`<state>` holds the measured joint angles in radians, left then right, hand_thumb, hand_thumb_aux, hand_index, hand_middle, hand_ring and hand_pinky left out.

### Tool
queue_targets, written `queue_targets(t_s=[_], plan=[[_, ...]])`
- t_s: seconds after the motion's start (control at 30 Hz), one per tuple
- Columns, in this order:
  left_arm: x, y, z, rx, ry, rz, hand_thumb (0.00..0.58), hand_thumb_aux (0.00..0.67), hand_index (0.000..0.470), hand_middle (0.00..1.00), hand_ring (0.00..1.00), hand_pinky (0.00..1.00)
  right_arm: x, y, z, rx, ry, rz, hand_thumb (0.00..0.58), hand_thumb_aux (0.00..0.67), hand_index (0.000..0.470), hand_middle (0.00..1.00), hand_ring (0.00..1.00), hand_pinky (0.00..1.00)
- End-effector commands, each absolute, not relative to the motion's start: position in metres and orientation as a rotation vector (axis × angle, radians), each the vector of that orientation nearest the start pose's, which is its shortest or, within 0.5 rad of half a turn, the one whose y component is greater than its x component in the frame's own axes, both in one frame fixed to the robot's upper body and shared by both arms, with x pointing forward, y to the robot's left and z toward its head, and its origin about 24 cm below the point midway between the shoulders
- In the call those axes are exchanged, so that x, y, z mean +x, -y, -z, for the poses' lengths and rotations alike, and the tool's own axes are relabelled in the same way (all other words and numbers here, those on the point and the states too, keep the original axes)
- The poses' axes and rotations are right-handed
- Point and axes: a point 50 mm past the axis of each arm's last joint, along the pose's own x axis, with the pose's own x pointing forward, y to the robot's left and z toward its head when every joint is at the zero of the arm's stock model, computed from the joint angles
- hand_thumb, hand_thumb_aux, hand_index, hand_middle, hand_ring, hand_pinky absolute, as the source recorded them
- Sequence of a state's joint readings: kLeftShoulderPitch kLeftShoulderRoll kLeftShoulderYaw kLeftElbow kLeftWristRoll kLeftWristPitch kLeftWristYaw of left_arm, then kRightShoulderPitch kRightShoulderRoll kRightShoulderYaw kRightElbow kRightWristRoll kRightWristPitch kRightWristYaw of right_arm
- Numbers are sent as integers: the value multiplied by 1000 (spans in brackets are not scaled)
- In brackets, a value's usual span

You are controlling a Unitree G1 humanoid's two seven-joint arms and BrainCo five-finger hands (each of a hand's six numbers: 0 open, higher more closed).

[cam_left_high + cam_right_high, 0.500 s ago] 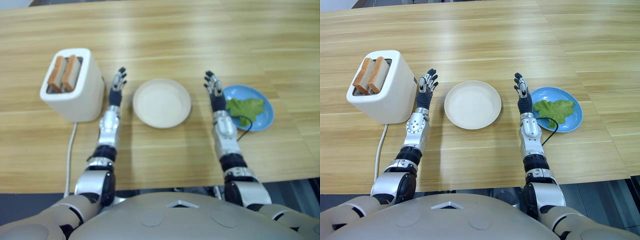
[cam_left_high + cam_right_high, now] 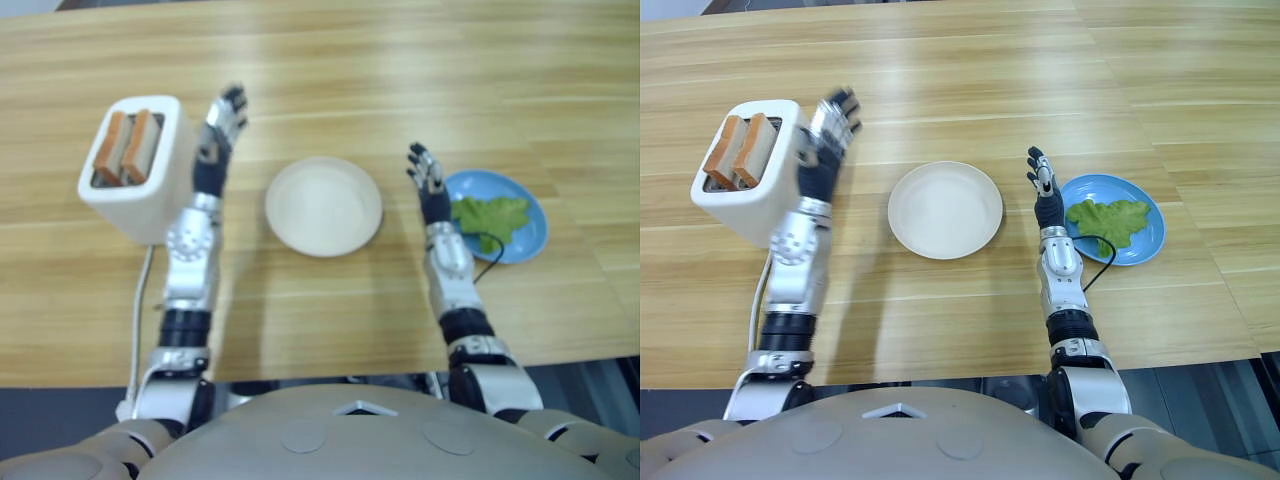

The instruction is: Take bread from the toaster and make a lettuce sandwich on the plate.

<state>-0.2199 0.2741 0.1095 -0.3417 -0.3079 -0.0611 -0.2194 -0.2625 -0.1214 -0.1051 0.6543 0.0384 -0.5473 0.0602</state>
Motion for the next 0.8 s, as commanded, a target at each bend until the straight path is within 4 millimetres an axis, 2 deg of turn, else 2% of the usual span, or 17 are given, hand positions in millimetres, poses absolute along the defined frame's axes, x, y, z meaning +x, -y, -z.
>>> queue_targets(t_s=[0.03,0.13,0.23,0.4,0.53,0.63,0.8], plan=[[233,-216,-243,120,683,268,0,0,0,0,0,0,286,183,-12,-77,125,-2,0,0,0,0,0,0],[226,-254,-266,331,659,146,0,0,0,0,0,0,285,182,-12,-76,126,5,0,0,0,0,0,0],[225,-288,-267,573,538,1,0,0,0,0,0,0,284,182,-12,-77,126,6,0,0,0,0,0,0],[236,-339,-239,1010,243,-248,0,0,0,0,0,0,283,186,-12,-83,126,12,0,0,0,0,0,0],[246,-370,-200,1228,-16,-318,0,0,0,0,0,0,283,185,-13,-85,129,11,0,0,0,0,0,0],[248,-381,-177,1303,-145,-315,0,0,0,0,0,0,283,185,-14,-85,131,10,0,0,0,0,0,0],[250,-386,-161,1376,-216,-306,0,0,0,0,0,0,282,187,-14,-88,128,7,0,0,0,0,0,0]])
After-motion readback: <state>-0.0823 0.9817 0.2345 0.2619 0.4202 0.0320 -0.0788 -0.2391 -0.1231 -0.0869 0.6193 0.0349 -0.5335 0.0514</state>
